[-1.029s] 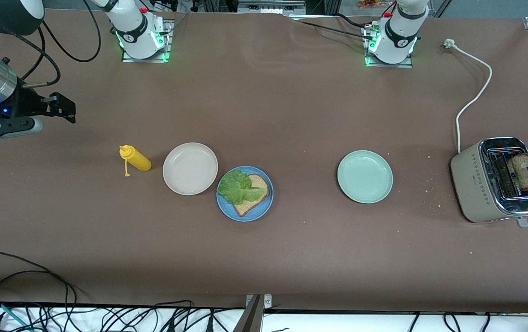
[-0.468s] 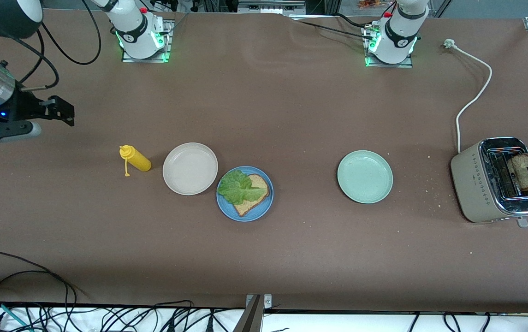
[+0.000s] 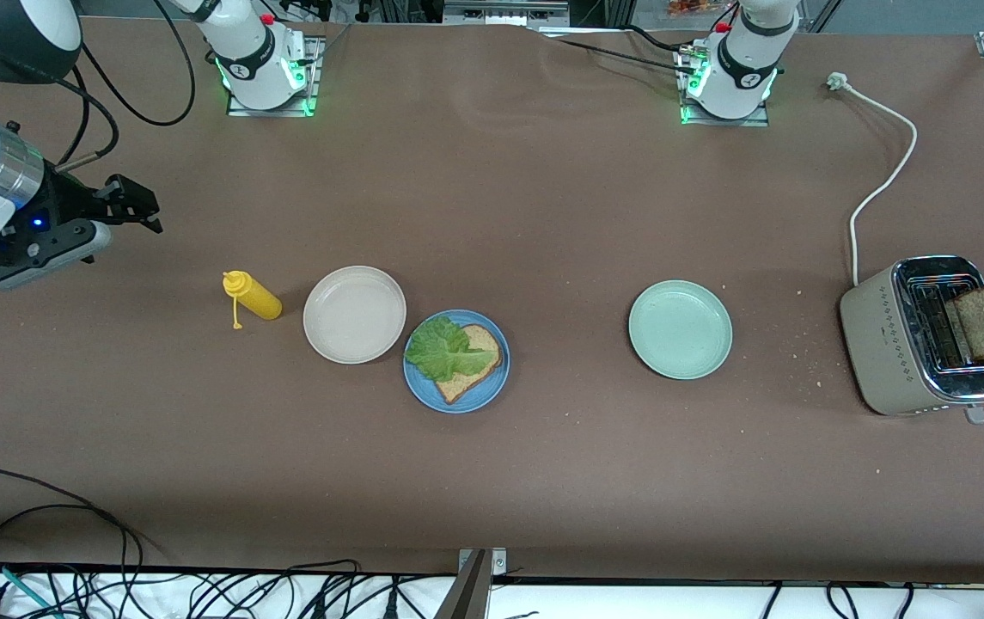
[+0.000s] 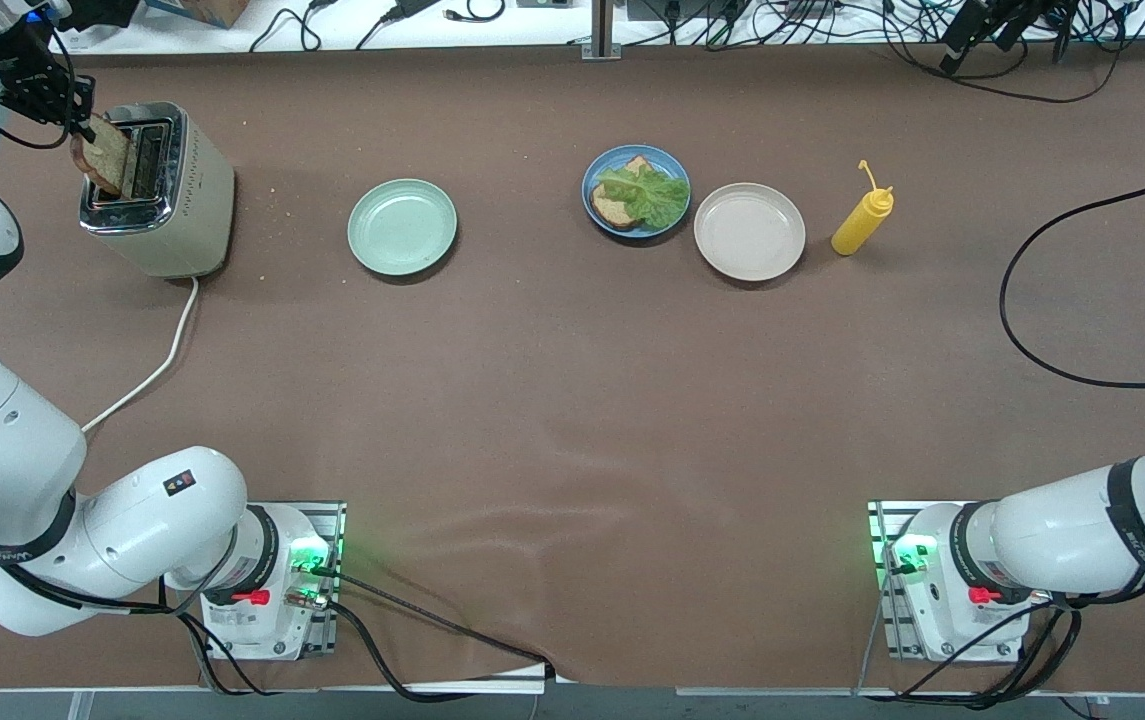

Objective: Make sandwich in blue plate with both arms
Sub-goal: 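Reach the right gripper down and grasp the yellow mustard bottle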

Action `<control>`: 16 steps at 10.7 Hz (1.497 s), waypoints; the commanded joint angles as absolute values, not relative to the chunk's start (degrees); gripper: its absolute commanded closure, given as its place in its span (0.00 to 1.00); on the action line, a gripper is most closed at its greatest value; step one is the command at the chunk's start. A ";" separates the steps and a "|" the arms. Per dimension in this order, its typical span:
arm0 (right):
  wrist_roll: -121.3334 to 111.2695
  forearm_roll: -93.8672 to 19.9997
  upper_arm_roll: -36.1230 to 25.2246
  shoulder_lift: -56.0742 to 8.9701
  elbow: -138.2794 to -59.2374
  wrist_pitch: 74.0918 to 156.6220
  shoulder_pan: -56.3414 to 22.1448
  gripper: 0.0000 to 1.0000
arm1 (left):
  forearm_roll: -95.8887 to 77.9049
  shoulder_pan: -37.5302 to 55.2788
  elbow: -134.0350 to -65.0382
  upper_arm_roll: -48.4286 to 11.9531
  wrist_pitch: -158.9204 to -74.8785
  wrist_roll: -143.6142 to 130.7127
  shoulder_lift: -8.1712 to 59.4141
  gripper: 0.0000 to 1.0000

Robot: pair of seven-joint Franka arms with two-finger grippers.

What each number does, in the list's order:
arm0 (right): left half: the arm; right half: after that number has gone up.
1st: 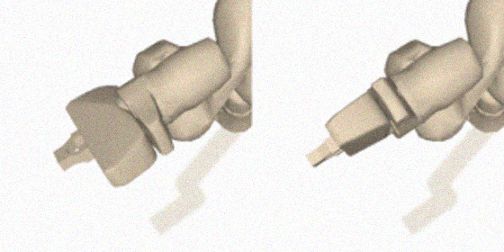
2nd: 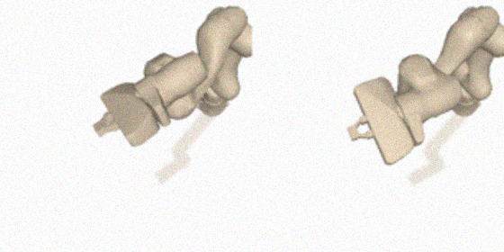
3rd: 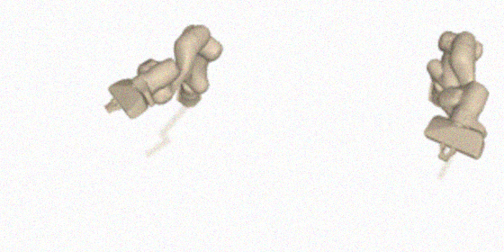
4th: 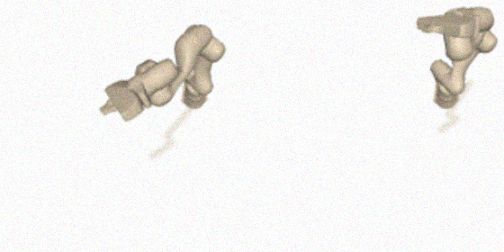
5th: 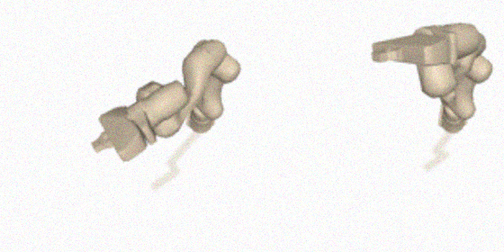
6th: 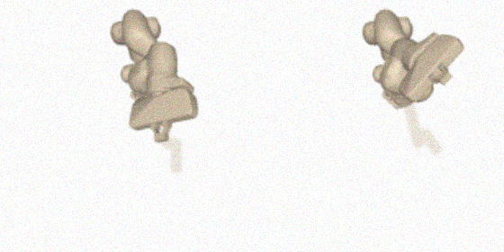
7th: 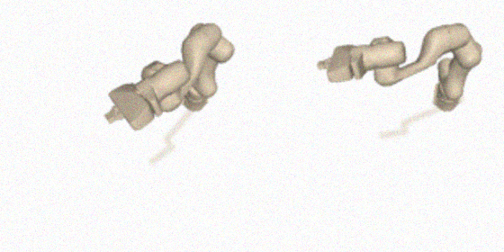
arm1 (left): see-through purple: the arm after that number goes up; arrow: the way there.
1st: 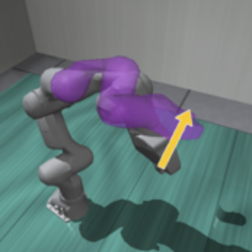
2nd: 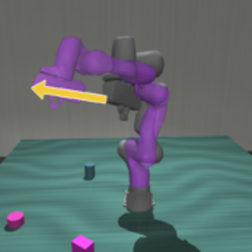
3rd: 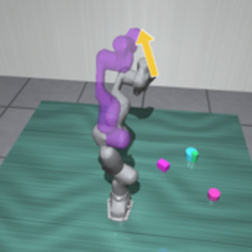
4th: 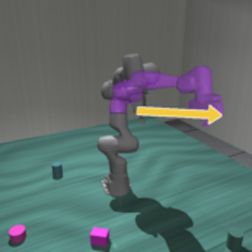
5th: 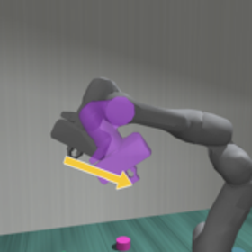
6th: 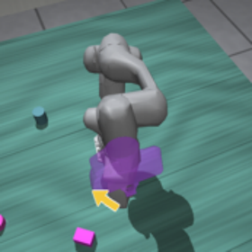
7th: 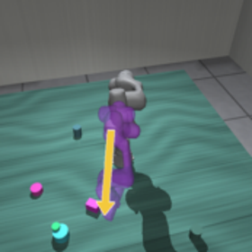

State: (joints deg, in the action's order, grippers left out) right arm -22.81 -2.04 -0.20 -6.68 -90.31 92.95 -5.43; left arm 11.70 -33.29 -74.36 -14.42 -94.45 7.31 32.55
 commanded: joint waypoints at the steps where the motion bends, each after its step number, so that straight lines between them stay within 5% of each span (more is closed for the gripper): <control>1: -37.38 -8.94 -0.62 -10.89 -88.59 91.93 -2.91 0.00 | 13.62 -33.13 -74.53 -14.94 -92.47 8.61 29.62 1.00; 5: -54.55 -14.06 -0.79 -14.93 -89.47 94.64 -1.32 0.00 | 13.62 -32.96 -74.36 -15.99 -88.78 8.70 26.55 1.00; 16: -110.43 -38.48 -4.66 -38.48 -89.30 97.55 10.36 0.00 | 3.63 -33.13 -74.18 -19.51 -75.85 9.94 14.95 1.00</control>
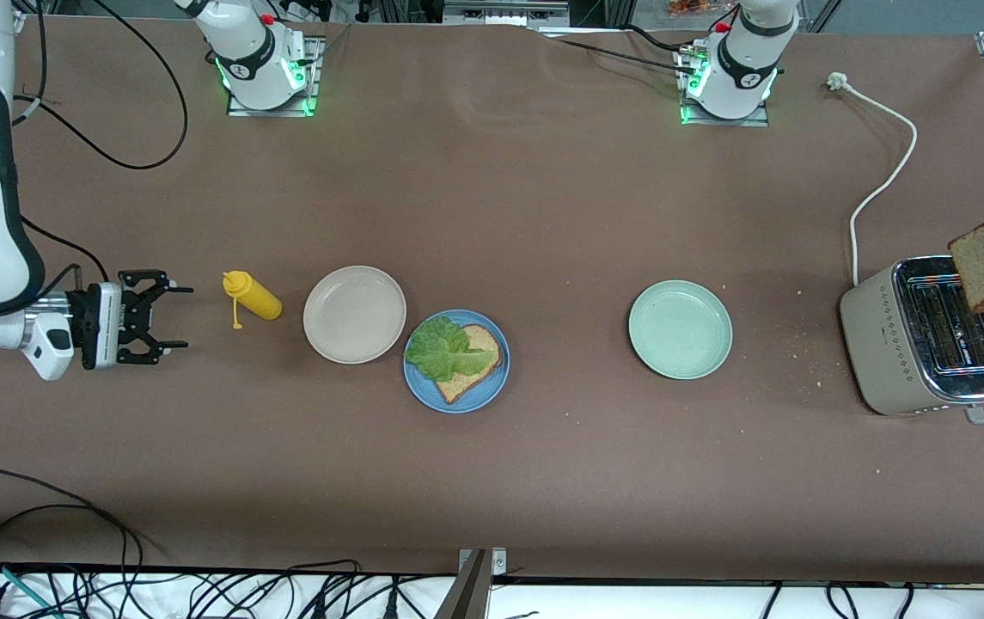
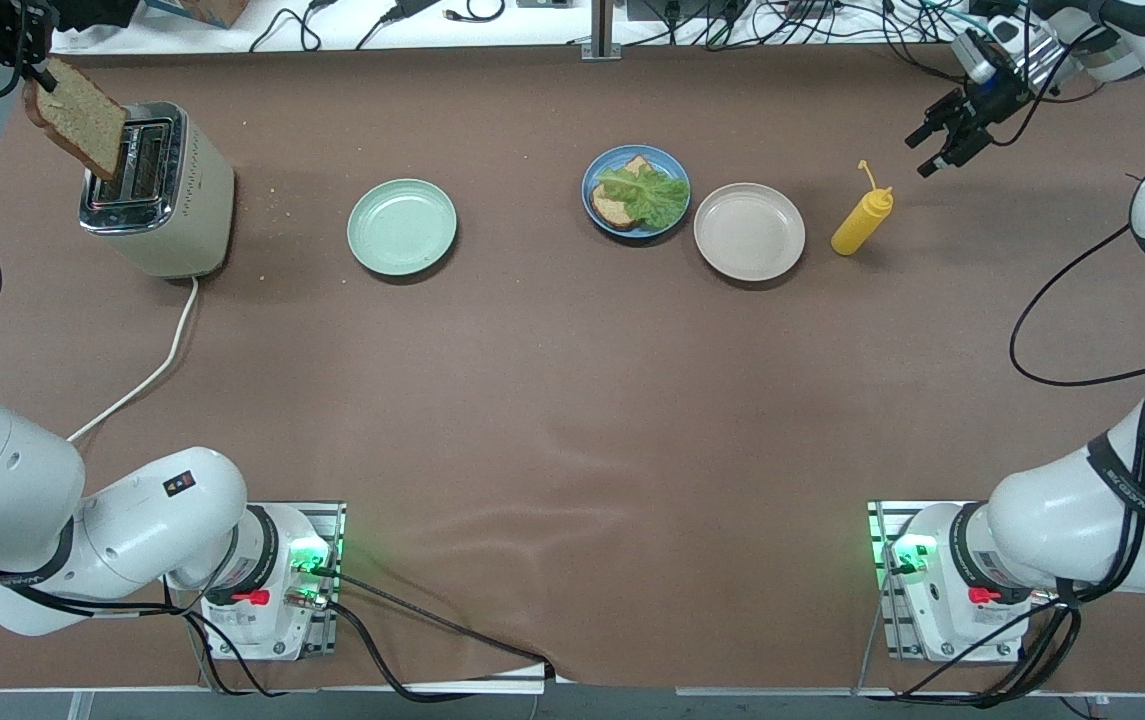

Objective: Make sandwich in blue plate with both arms
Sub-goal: 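Reach the right gripper down and grasp the yellow mustard bottle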

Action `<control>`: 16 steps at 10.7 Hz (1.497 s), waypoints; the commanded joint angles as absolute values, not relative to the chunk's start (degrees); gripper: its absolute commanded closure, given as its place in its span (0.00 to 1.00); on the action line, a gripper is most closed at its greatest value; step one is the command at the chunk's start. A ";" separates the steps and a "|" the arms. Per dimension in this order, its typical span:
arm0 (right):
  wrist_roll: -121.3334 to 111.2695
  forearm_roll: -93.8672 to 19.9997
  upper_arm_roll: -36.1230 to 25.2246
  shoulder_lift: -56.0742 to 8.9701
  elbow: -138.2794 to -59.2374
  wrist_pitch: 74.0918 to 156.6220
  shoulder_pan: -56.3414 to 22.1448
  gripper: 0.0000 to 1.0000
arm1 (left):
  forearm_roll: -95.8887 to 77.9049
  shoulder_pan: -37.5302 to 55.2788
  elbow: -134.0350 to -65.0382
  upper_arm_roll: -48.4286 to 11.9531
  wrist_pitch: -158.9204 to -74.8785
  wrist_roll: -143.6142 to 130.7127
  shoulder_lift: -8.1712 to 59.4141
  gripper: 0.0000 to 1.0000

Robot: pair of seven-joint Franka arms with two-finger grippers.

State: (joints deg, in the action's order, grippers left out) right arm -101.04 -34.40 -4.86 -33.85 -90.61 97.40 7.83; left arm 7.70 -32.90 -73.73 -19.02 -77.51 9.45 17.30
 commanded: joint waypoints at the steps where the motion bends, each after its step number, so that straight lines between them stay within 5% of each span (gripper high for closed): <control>1: -115.26 -40.24 -4.57 -40.06 -89.47 97.30 11.07 0.00 | 1.86 -33.13 -74.27 -20.21 -75.24 8.63 14.51 1.00; 8: -138.40 -51.76 -4.13 -50.09 -90.26 88.60 12.83 0.00 | 1.05 -31.99 -74.79 -25.49 -76.20 -0.17 15.73 1.00; 14: -143.44 -55.02 -3.87 -52.12 -95.36 90.00 12.39 0.00 | 1.58 -29.53 -74.88 -25.49 -78.40 -3.87 18.02 1.00; 16: -143.44 -55.55 -2.99 -52.12 -95.36 91.05 12.39 0.17 | 1.58 -29.62 -74.88 -25.40 -78.40 -3.78 18.28 1.00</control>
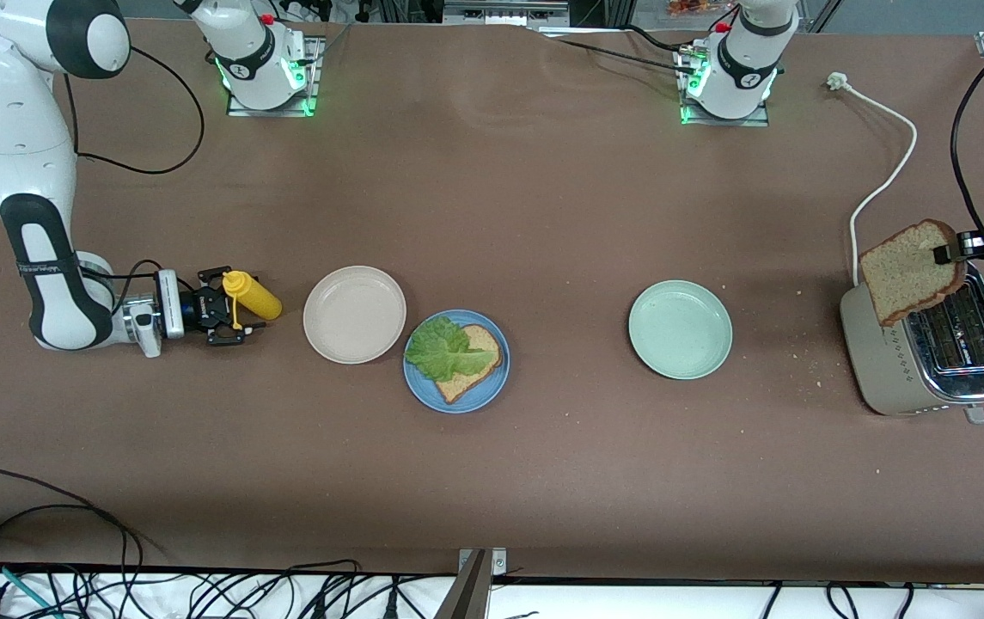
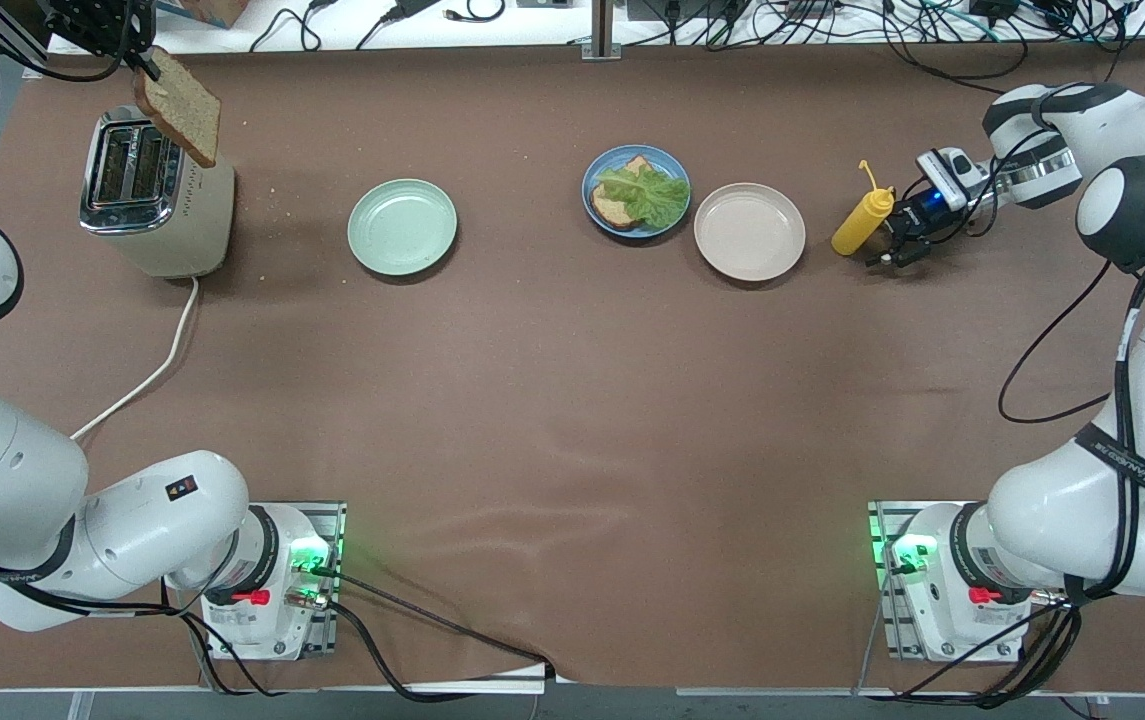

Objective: Make sandwich in blue plate with both arms
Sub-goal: 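Tilt the mustard bottle with the right gripper over the lettuce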

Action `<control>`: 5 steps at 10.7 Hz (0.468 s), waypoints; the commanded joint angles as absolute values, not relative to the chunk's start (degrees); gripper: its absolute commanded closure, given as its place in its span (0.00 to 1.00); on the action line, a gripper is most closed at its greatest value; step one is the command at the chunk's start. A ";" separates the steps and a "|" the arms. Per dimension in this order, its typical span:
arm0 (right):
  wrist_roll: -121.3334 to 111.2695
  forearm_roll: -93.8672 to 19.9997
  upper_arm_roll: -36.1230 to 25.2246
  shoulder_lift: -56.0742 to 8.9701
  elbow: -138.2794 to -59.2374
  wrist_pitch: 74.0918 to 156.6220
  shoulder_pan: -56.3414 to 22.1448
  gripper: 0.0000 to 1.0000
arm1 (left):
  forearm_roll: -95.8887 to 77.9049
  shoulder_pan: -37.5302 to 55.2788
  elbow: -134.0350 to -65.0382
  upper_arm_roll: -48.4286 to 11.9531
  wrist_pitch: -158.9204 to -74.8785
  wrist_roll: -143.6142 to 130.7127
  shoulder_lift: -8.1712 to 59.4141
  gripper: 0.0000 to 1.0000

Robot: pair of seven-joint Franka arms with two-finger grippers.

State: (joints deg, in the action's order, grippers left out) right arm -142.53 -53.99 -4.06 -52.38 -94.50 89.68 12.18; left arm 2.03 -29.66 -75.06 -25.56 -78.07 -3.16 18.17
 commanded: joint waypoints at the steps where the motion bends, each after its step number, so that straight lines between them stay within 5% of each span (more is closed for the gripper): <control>1: -143.35 -55.55 -2.38 -52.03 -95.36 91.75 12.39 0.34 | 1.58 -29.62 -74.97 -25.40 -78.40 -3.87 18.28 1.00; 4: -143.53 -57.48 -1.85 -52.12 -95.10 94.73 11.87 0.98 | 1.58 -29.62 -74.97 -25.40 -78.40 -3.78 18.46 1.00; 5: -142.74 -57.22 -1.85 -51.77 -94.75 95.70 11.08 1.00 | 1.67 -29.62 -74.88 -25.40 -78.40 -3.78 18.46 1.00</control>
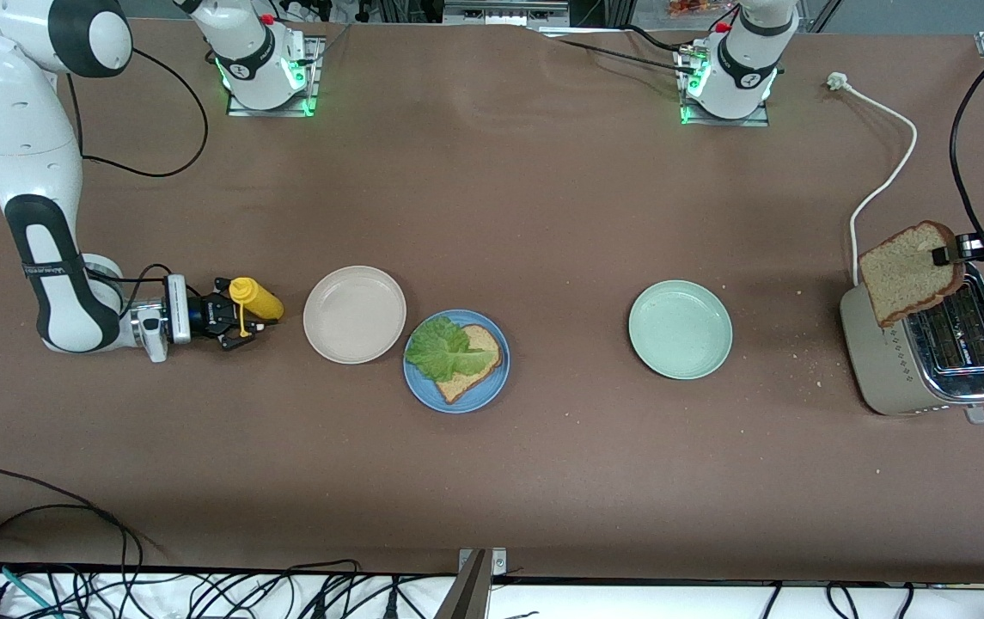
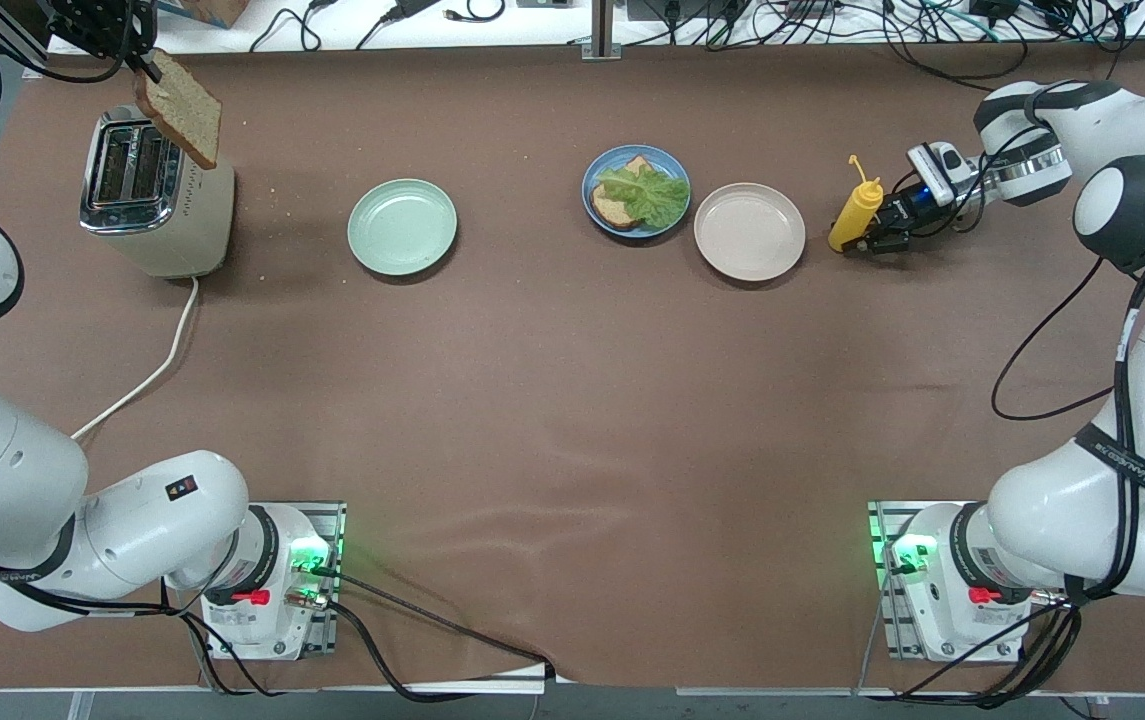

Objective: Make sandwich in blue plate with both arms
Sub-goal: 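Tilt the mustard bottle with the right gripper over the lettuce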

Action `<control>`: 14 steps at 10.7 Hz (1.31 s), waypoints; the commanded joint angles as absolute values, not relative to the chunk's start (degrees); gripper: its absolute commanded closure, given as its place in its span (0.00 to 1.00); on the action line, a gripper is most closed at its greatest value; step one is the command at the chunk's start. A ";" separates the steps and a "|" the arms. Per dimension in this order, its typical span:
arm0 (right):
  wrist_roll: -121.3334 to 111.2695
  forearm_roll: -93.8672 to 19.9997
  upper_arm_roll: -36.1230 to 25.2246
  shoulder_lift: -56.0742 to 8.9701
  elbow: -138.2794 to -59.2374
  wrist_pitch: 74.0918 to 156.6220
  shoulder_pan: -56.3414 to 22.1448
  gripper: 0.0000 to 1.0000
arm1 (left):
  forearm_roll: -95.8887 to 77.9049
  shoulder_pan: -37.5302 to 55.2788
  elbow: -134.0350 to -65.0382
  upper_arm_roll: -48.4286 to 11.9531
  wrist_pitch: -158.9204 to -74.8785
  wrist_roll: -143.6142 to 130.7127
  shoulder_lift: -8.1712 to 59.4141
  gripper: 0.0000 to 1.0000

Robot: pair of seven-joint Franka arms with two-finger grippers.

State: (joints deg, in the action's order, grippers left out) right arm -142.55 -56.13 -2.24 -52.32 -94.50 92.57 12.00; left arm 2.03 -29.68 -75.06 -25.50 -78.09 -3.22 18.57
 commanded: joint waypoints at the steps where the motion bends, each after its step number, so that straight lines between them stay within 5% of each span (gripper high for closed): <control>1: -141.60 -56.78 -1.85 -51.16 -94.40 96.76 9.94 1.00 | 1.58 -29.62 -74.97 -25.40 -78.40 -3.78 18.46 1.00; 9: -91.83 -30.20 -2.37 -36.06 -92.29 103.18 -2.09 1.00 | 1.67 -29.62 -74.97 -25.40 -78.31 -3.78 18.46 1.00; 14: -63.32 -7.07 -2.37 -29.71 -86.94 102.48 -16.75 1.00 | 1.67 -29.53 -74.97 -25.40 -78.31 -3.87 18.46 1.00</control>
